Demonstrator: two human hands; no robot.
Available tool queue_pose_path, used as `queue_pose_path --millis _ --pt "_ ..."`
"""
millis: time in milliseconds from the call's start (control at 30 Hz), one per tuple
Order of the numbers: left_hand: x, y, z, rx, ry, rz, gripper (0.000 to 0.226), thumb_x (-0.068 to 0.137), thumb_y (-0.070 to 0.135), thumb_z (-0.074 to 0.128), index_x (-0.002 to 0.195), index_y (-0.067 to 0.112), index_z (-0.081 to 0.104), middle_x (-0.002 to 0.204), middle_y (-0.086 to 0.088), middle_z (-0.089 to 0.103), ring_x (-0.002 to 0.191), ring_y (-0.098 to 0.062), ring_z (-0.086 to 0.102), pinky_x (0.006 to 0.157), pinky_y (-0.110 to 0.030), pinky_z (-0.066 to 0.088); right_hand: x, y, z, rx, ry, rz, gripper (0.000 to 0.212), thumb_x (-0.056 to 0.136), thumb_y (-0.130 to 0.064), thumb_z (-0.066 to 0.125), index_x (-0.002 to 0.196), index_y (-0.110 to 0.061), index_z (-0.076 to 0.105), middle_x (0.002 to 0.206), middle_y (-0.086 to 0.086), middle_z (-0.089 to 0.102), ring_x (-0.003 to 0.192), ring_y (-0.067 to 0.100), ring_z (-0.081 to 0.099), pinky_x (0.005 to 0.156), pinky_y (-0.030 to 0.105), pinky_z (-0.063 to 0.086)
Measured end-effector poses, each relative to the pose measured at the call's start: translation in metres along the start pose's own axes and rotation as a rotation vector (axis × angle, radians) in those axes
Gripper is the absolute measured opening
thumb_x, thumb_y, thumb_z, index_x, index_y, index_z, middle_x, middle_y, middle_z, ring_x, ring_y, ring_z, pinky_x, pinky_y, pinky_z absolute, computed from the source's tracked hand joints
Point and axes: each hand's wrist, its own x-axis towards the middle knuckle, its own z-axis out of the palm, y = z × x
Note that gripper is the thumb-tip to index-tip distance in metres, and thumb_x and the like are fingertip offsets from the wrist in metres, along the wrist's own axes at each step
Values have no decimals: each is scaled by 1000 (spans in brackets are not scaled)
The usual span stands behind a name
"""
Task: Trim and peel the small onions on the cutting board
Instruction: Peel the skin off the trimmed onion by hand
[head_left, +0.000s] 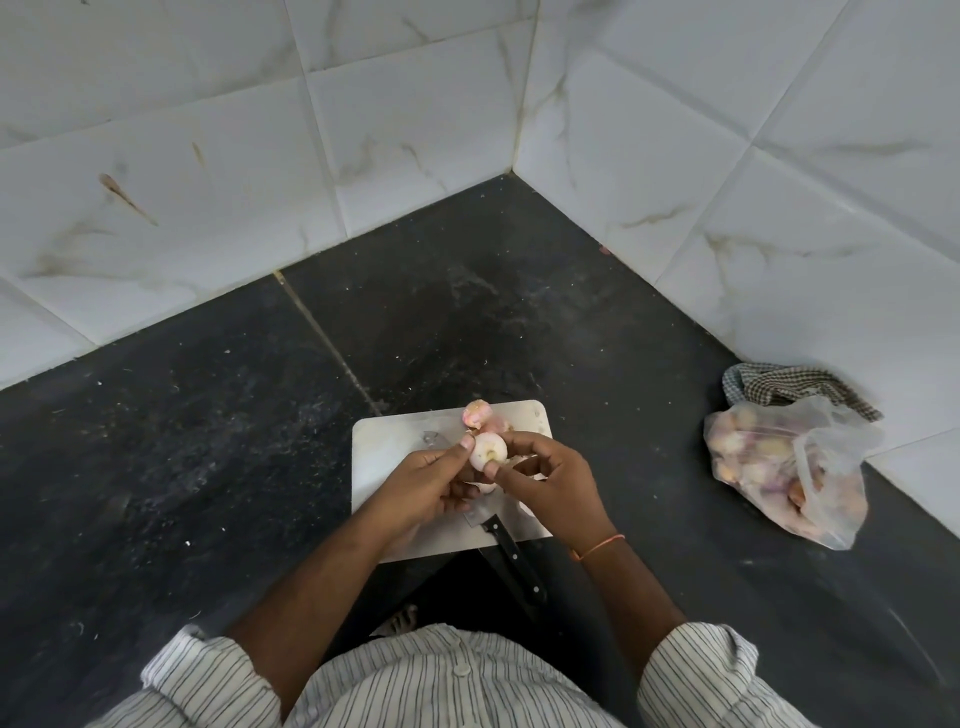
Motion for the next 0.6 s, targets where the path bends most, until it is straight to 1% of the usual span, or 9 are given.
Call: queue_pose_path --millis 67,133,167,267,300,367,433,533,600 --pt "-1 1 -2 -66 -2 -17 40 107 40 59 122 7 77 101 -12 82 82 -14 73 75 -27 61 0 -1 5 -2 28 -2 34 85 -43 87 118 -37 79 108 -10 80 87 17 72 84 42 62" --pt "0 0 -5 -148 -17 -18 41 104 37 63 127 6 74 106 -15 80 86 -17 73 77 -28 62 1 0 10 -7 50 -27 32 86 -48 84 117 -40 80 102 -9 79 82 12 69 80 40 60" --pt "1 -2 -7 -181 -25 -19 42 102 37 65 128 5 74 109 -17 79 89 -18 73 79 -29 62 1 -1 11 -15 57 -35 32 86 -48 84 117 -41 80 101 -10 79 81 11 69 79 41 60" --pt "4 -3 -10 -280 -46 -31 47 95 33 70 131 4 72 122 -21 77 95 -20 73 85 -31 62 0 -4 15 -35 112 -58 30 90 -35 85 119 -38 80 107 -10 77 86 10 71 84 46 62" --pt "6 -3 -9 -307 -54 -33 46 95 31 70 132 5 72 122 -20 77 97 -19 74 87 -33 62 -1 -5 16 -40 152 -73 30 90 -31 85 119 -36 80 108 -11 77 89 12 73 85 44 62" --pt "7 -2 -5 -340 -66 -31 38 102 28 65 133 7 71 122 -16 78 101 -19 75 96 -37 59 -5 -8 18 -69 227 -128 30 87 -28 88 117 -31 81 109 -12 77 93 14 75 85 39 63" --pt "7 0 0 -360 -69 -28 34 107 27 60 134 9 72 123 -15 78 105 -19 75 99 -40 58 -10 -9 20 -131 278 -183 33 86 -26 89 118 -28 82 109 -14 78 93 11 76 84 34 63" --pt "5 6 10 -368 -75 -35 35 100 28 66 131 11 74 124 -14 78 112 -22 74 102 -41 56 -14 -12 19 -184 352 -205 28 87 -22 87 114 -27 84 100 -16 80 85 8 76 79 35 64" --pt "4 8 14 -389 -84 -26 39 90 29 72 124 11 77 117 -15 79 109 -22 71 98 -39 54 -17 -15 17 -197 374 -235 18 90 -22 86 107 -25 85 89 -16 79 78 8 76 73 38 63"
